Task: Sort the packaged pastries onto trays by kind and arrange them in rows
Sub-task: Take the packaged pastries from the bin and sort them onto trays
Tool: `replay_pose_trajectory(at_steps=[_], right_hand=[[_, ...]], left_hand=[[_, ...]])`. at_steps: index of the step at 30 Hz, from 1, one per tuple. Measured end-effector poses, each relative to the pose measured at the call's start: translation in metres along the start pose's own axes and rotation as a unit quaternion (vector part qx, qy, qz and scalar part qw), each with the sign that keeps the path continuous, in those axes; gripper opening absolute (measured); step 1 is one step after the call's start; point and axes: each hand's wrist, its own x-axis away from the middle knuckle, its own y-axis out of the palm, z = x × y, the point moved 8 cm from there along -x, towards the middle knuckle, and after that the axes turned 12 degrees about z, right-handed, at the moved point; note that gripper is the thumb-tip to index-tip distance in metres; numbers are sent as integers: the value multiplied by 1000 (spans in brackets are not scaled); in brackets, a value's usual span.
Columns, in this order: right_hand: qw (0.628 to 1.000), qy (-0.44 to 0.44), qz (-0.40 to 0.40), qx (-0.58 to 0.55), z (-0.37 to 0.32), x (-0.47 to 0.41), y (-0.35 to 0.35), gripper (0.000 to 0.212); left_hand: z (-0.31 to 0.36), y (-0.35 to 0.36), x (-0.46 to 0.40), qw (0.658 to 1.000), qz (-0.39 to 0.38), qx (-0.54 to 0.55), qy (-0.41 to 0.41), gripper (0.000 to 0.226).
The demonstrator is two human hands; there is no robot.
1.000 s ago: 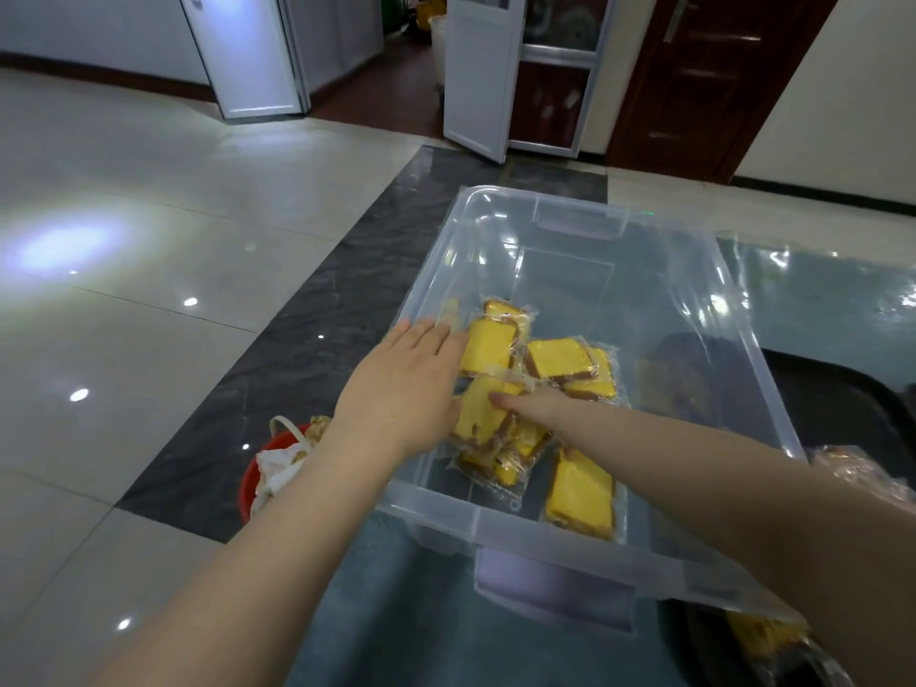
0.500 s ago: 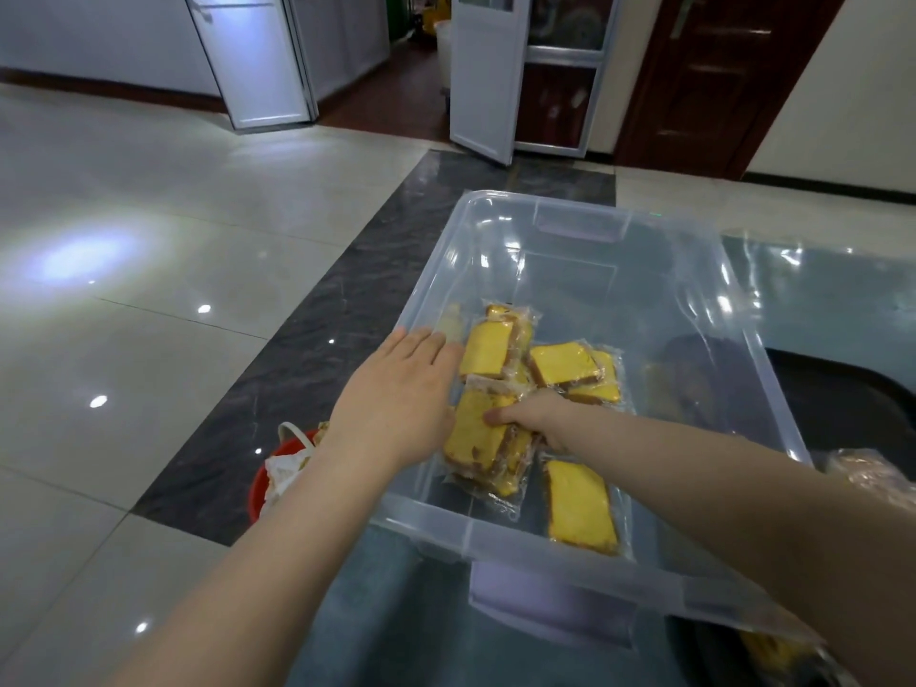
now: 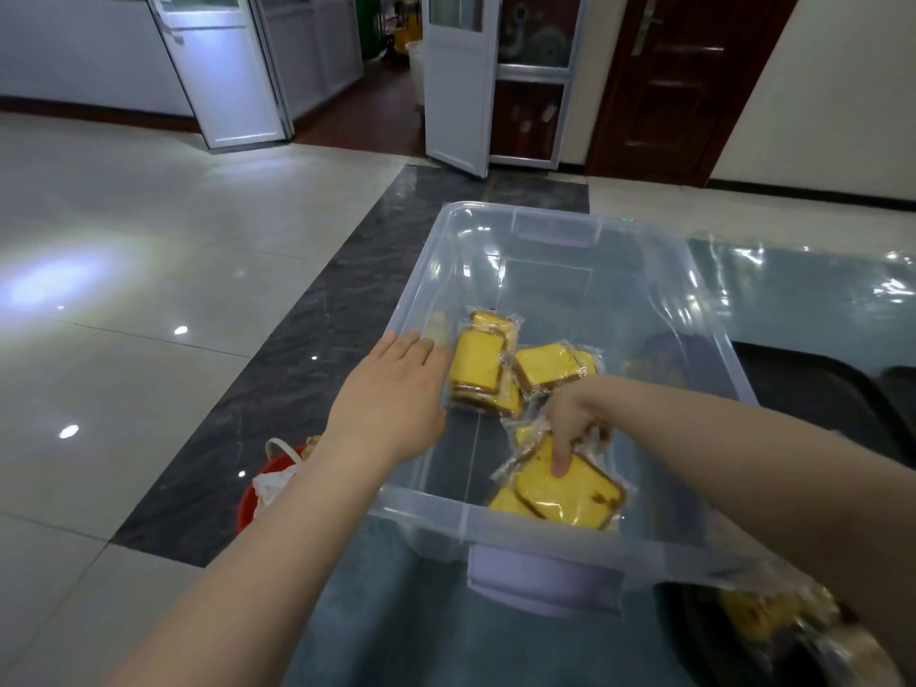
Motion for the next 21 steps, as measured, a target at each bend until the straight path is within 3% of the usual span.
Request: replay_pose_trajectory(at_steps=[2, 5, 10, 15, 19, 21], right_hand=[[996, -8, 18, 82, 10, 3, -4, 88], [991, -57, 27, 117, 10, 4, 4, 86], [995, -55, -52, 62, 4, 9, 33, 90], [985, -143, 28, 88, -15, 18, 22, 89], [943, -260, 118, 171, -37, 44, 19, 93], [935, -286, 123, 172, -36, 54, 25, 92]], left_hand=[[0, 1, 0, 1000, -3, -1, 1, 56], [-1, 2, -1, 1000, 1, 4, -4, 55], [-1, 3, 0, 1000, 2, 2, -1, 54], [-1, 3, 0, 1000, 8, 0, -3, 53], [-1, 3, 0, 1000, 4, -6, 2, 53], [-1, 4, -1, 1000, 2, -10, 4, 53]])
